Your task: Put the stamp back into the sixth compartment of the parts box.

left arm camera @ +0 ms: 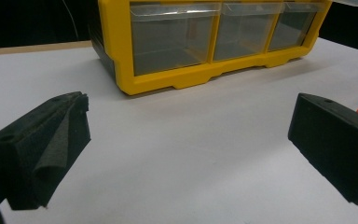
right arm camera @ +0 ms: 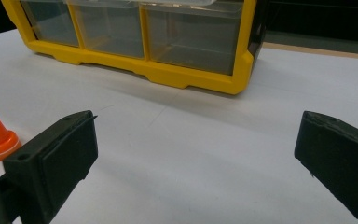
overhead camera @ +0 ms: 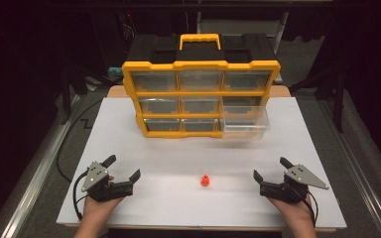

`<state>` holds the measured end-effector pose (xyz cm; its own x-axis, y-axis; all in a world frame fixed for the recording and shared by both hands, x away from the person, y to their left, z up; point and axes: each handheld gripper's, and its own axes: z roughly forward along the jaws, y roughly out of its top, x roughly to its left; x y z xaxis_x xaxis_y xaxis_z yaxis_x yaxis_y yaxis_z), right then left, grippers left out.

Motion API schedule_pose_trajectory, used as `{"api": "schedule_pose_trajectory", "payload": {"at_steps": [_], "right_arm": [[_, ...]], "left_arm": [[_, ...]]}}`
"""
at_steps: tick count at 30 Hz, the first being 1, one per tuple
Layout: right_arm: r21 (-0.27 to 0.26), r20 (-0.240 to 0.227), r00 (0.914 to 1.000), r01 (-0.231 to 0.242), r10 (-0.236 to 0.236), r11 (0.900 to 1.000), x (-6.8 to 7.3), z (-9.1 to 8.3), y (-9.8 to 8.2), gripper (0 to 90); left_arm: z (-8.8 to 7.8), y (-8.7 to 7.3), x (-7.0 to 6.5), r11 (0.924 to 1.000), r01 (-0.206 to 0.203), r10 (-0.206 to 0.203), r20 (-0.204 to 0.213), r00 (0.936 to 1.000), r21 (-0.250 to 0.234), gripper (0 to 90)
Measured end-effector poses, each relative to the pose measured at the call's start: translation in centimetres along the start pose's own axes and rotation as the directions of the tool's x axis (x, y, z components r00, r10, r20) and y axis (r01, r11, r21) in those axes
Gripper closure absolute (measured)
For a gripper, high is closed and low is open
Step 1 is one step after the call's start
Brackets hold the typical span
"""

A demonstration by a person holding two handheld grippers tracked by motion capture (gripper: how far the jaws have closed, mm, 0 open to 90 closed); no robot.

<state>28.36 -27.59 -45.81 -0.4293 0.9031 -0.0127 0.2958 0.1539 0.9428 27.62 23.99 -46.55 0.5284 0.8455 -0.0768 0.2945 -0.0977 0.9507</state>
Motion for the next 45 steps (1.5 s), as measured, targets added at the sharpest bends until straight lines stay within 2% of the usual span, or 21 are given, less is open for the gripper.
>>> {"api": "schedule_pose_trajectory", "payload": {"at_steps": [9, 15, 19, 24, 25, 28, 34, 40, 45], "right_arm": [[-0.017, 0.006, 1.0000, 0.008, -0.008, 1.000, 0.0, -0.2, 0.3, 0.0], [0.011, 0.015, 0.9997, 0.020, -0.020, 1.000, 0.3, -0.2, 0.6, 0.0], [0.025, 0.000, 0.9996, 0.027, -0.027, 0.999, 0.5, -0.2, 0.8, 0.0], [0.069, -0.001, 0.9994, 0.034, -0.034, 0.997, 0.5, 0.0, 0.9, 0.0], [0.086, -0.018, 0.9995, 0.028, -0.027, 0.996, 0.5, 0.2, 0.8, 0.0], [0.113, -0.026, 0.9994, 0.027, -0.024, 0.993, 0.5, 0.3, 0.8, 0.0], [0.150, -0.036, 0.9991, 0.029, -0.024, 0.988, 0.5, 0.5, 0.7, 0.0], [0.205, -0.047, 0.9984, 0.042, -0.033, 0.978, 0.5, 0.9, 0.5, 0.0], [0.224, -0.062, 0.9970, 0.058, -0.045, 0.973, 0.8, 1.2, 0.4, 0.0]], "left_arm": [[0.2, 0.0, -0.1, 0.9999, -0.016, 0.016, 0.012, 0.9998, -0.002, 0.4], [0.2, 0.0, -0.2, 0.9998, -0.017, 0.017, 0.016, 0.9997, 0.005, 0.4], [0.2, 0.1, -0.4, 0.9991, -0.039, 0.039, 0.009, 0.9992, 0.018, 0.4], [0.4, 0.1, -0.7, 0.9982, -0.056, 0.056, 0.008, 0.9984, 0.024, 0.5], [0.4, 0.1, -0.6, 0.9983, -0.051, 0.051, 0.016, 0.9986, 0.028, 0.5], [0.4, 0.1, -0.6, 0.9979, -0.057, 0.056, 0.021, 0.9982, 0.033, 0.4], [0.4, 0.1, -0.8, 0.9972, -0.070, 0.069, 0.026, 0.9973, 0.028, 0.4], [0.4, 0.1, -0.9, 0.9972, -0.067, 0.066, 0.028, 0.9974, 0.031, 0.4], [0.5, 0.1, -0.9, 0.9967, -0.074, 0.072, 0.036, 0.9967, 0.035, 0.4]]}}
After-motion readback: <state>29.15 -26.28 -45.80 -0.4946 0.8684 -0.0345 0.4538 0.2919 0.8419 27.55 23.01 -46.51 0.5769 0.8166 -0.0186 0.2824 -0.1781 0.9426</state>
